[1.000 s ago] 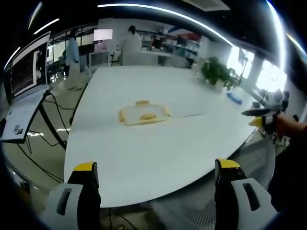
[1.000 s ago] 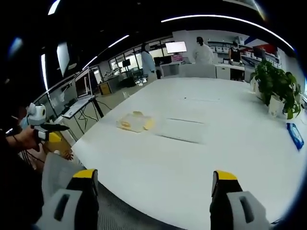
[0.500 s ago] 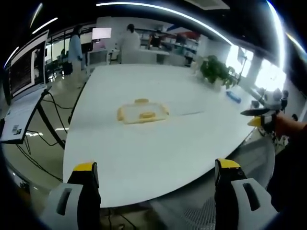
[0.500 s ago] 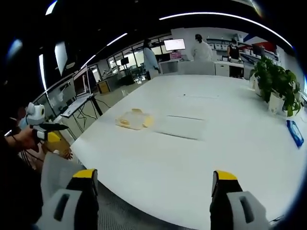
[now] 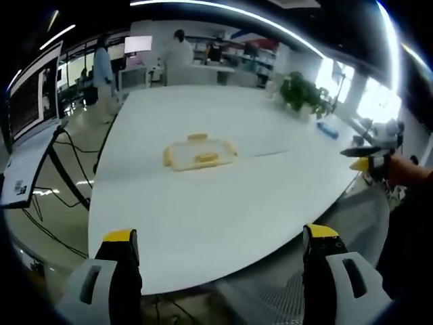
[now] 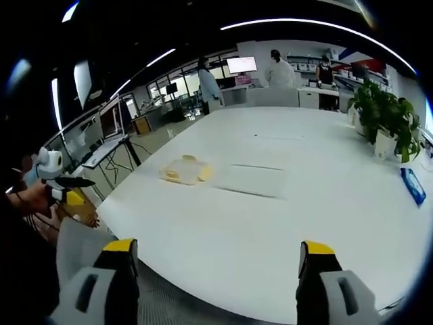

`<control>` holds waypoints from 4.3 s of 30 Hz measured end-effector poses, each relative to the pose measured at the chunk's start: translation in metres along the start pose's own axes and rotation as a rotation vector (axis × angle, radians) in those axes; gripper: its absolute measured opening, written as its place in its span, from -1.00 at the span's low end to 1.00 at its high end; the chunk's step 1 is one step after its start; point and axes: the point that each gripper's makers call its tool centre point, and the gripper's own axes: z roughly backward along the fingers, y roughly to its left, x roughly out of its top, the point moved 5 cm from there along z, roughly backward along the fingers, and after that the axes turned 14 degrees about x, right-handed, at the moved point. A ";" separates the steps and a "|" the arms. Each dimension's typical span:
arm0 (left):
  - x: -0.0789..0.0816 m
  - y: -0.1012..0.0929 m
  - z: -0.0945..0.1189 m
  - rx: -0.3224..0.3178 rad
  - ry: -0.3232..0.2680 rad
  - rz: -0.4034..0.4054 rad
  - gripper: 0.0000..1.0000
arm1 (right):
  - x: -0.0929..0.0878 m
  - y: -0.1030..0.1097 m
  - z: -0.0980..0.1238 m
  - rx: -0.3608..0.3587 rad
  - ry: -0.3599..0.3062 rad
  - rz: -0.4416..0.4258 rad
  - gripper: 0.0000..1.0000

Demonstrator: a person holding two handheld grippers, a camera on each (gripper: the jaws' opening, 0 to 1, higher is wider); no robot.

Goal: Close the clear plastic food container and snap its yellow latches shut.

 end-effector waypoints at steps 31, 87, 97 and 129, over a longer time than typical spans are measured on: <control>-0.017 0.026 -0.012 -0.037 0.057 -0.007 0.95 | -0.004 0.015 -0.029 -0.018 0.050 -0.023 0.92; -0.005 0.095 -0.050 -0.081 0.048 -0.060 0.88 | 0.040 0.045 -0.092 -0.083 0.092 0.060 0.90; -0.003 0.091 -0.052 -0.063 0.068 -0.066 0.89 | 0.037 0.035 -0.103 -0.044 0.121 0.061 0.88; 0.025 0.090 -0.096 -0.044 0.112 -0.150 0.87 | 0.054 0.011 -0.146 0.078 0.157 0.144 0.79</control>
